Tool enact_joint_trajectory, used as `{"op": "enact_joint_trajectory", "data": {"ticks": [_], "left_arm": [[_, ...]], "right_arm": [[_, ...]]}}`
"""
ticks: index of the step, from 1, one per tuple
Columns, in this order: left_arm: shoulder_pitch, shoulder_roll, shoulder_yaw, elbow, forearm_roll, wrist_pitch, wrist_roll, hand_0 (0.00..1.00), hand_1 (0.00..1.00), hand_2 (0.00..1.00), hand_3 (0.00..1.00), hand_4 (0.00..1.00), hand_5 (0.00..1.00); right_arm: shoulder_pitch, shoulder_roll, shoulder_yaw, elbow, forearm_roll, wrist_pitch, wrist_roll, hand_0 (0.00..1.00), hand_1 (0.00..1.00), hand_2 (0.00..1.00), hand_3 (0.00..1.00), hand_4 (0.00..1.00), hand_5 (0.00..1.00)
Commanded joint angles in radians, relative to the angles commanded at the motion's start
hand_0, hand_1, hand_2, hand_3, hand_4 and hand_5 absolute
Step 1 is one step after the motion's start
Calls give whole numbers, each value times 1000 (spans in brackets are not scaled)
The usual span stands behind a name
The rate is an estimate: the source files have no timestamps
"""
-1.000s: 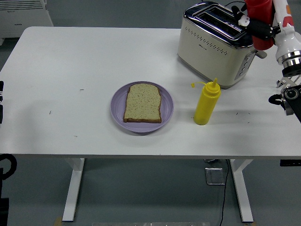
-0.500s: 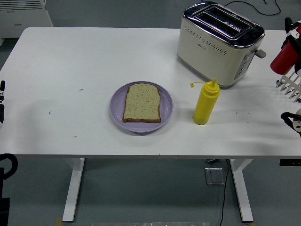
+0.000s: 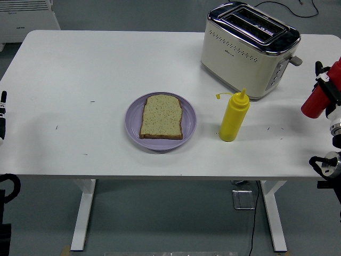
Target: Pick up the cup,pour liquid into bread,place the cup on the desk
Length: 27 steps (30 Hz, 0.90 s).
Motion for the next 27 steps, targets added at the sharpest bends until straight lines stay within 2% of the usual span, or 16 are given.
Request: {"op": "enact_joint_trajectory", "data": {"ticks": [8, 20, 22, 27], "left_arm": [[1, 0, 1, -1, 0, 0, 0, 783, 740, 729, 680, 563, 998], [2, 0, 6, 0, 1, -1, -1, 784, 740, 729, 682, 561, 998], [3, 0, 7, 0, 1, -1, -1, 784, 742, 732, 683, 561, 998], [4, 0, 7, 0, 1, -1, -1, 784, 742, 732, 683, 561, 998]], "right_arm": [[-4, 16, -97, -22, 21, -47, 63, 208, 179, 284, 309, 730, 211], [14, 45, -207, -61, 54, -64, 91, 238, 235, 319, 325, 725, 219], [19, 49, -214, -68, 52, -65, 92, 273, 270, 345, 346, 723, 225], [28, 59, -224, -84, 48, -70, 97, 273, 270, 345, 346, 723, 225]]}}
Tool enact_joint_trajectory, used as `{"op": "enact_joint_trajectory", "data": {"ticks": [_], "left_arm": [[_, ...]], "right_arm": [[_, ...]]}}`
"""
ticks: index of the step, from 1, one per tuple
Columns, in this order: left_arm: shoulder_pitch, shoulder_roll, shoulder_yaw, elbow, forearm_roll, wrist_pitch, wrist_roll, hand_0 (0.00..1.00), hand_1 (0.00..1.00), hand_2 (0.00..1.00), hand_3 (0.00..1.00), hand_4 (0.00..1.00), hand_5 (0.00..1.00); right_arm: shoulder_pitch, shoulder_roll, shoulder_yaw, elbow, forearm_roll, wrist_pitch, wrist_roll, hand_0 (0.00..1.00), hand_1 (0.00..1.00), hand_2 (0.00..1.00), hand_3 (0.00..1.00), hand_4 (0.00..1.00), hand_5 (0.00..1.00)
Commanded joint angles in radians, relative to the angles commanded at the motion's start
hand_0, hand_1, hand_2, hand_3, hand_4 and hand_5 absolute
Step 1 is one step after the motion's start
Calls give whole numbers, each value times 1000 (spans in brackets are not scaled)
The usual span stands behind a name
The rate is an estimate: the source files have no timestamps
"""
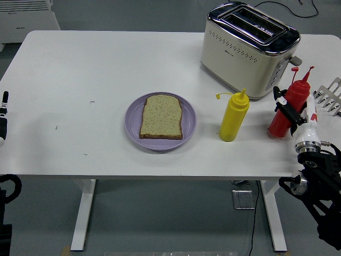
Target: Pick up the cup,pour liquid into bread,place the cup on the desk
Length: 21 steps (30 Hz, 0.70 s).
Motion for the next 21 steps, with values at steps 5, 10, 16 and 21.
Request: {"op": "enact_joint_trajectory", "data": {"ticks": [5, 10, 16, 21], "left_arm": [[2, 0, 0, 0, 0, 0, 0, 785, 742, 733, 683, 561, 998], [2, 0, -1, 0, -1, 0, 0, 787, 742, 733, 683, 562, 998], [1, 0, -3, 0, 0, 0, 1, 787, 744, 734, 684, 560, 998], [-1, 0, -4, -1, 0, 0, 1, 788, 744, 735, 684, 562, 998]], "right_arm": [[3, 6, -4, -5, -4, -3, 7, 295, 285, 357, 353, 723, 226], [1, 10, -3, -9, -8, 1, 7, 305, 290, 361, 357, 722, 225], [-10, 3, 2, 7, -17, -4, 7, 299, 290, 362, 357, 721, 228], [-26, -5, 2, 27, -27, -11, 10, 276, 285, 362, 354, 720, 233]]}}
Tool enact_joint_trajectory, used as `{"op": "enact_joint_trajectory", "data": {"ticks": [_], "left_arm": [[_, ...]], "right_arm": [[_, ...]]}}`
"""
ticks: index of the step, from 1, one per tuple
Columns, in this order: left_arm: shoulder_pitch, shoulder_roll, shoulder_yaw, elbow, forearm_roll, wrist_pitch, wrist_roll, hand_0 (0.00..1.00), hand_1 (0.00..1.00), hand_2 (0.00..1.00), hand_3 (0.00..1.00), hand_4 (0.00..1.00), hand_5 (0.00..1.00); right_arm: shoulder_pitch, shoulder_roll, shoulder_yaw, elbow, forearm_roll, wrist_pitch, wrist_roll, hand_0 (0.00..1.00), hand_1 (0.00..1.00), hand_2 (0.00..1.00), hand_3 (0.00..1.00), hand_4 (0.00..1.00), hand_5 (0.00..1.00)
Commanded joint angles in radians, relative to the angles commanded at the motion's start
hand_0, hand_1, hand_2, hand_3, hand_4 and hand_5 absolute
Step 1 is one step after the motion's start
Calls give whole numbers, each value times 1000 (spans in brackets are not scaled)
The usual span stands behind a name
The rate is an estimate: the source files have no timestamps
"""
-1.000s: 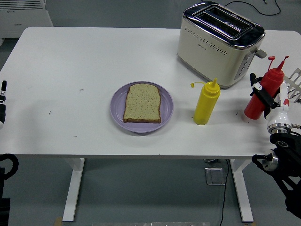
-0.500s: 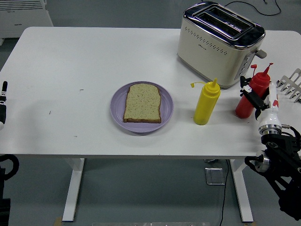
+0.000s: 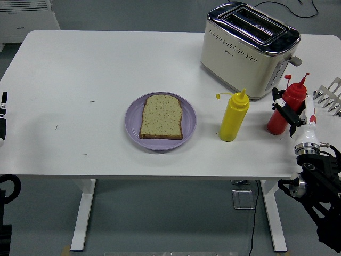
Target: Pick up the cup,pour liquid into bread,place the cup on the desk
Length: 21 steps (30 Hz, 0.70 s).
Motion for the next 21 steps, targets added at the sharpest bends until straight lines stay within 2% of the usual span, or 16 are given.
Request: {"op": "enact_joint_trajectory", "data": {"ticks": [9, 21], "left_arm": [[-1, 0, -3, 0, 0, 0, 0, 790, 744, 735, 684, 565, 998], [-3, 0, -3, 0, 0, 0, 0, 790, 744, 735, 684, 572, 998]], "right_arm": [[-27, -14, -1, 25, -9, -7, 8, 261, 281, 362, 353, 720, 233], [-42, -16, -2, 34, -7, -9, 14, 300, 291, 366, 354, 724, 235]]}}
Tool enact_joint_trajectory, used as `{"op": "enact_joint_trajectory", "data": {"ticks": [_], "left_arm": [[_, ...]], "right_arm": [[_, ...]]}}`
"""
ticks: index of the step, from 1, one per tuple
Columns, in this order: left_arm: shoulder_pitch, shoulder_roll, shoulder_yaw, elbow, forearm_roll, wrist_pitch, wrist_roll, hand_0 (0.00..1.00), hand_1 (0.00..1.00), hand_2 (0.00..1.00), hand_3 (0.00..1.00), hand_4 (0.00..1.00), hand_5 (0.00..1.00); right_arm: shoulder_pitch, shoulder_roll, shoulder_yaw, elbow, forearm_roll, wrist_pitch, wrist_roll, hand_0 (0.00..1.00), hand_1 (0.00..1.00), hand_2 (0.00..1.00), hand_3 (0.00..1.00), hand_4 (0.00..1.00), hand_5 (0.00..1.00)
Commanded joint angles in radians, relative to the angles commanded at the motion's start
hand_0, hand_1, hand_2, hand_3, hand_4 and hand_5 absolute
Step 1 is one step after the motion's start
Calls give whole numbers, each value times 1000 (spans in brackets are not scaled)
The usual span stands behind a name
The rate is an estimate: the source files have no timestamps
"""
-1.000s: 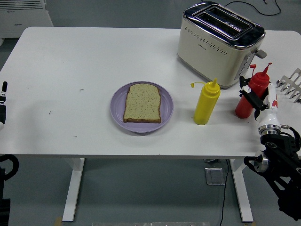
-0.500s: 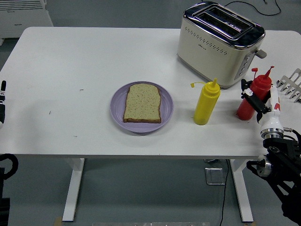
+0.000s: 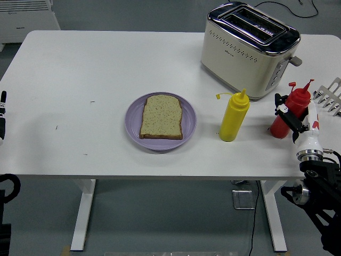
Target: Pick up the cup,pour liquid into bread,place the cup on the desk
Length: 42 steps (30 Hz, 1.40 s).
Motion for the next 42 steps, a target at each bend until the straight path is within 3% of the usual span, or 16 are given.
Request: {"op": "enact_joint_trajectory", "data": {"ticks": [6, 7, 12, 13, 18, 19, 24, 25, 30, 31, 42], "left_arm": [[-1, 0, -1, 0, 0, 0, 0, 789, 744, 735, 683, 573, 998], [-1, 0, -1, 0, 0, 0, 0, 789, 744, 734, 683, 574, 998], [-1, 0, -2, 0, 0, 0, 0, 789, 744, 734, 683, 574, 998], [-1, 0, -1, 0, 0, 0, 0, 789, 743, 733, 683, 574, 998], [-1, 0, -1, 0, 0, 0, 0, 789, 743, 733, 683, 574, 998], [-1, 0, -1, 0, 0, 0, 0, 789, 744, 733, 682, 574, 998], [0, 0, -2, 0, 0, 0, 0, 789, 744, 733, 682, 574, 998], [-1, 0, -1, 0, 0, 0, 0, 787, 743, 733, 682, 572, 998], [-1, 0, -1, 0, 0, 0, 0, 787, 743, 733, 682, 572, 998], [-1, 0, -1, 0, 0, 0, 0, 786, 741, 733, 683, 574, 998], [1, 0, 4, 0, 1, 0, -1, 785, 742, 732, 683, 572, 998]], "right_arm": [[-8, -1, -1, 7, -10, 2, -2, 317, 316, 375, 361, 725, 234], [-10, -2, -2, 8, -12, 1, -1, 399, 394, 420, 399, 728, 231], [-24, -3, -3, 14, -13, -2, 3, 399, 394, 420, 399, 728, 231], [-26, -3, -3, 15, -14, -2, 3, 569, 534, 525, 495, 735, 232], [-38, -6, -4, 22, -18, -1, 2, 569, 534, 525, 495, 735, 232], [-41, -7, -2, 25, -24, 0, 2, 680, 630, 625, 687, 751, 239], [-47, -11, 5, 28, -41, 10, 0, 680, 630, 625, 687, 751, 239], [-48, -12, 7, 26, -44, 11, -1, 840, 769, 829, 936, 780, 245], [-54, -12, 16, 23, -54, 18, -6, 840, 769, 829, 936, 780, 245], [-57, -13, 18, 25, -60, 24, -7, 909, 836, 935, 998, 806, 258], [-99, -24, 68, 69, -118, 75, -4, 950, 892, 976, 998, 848, 274]]}}
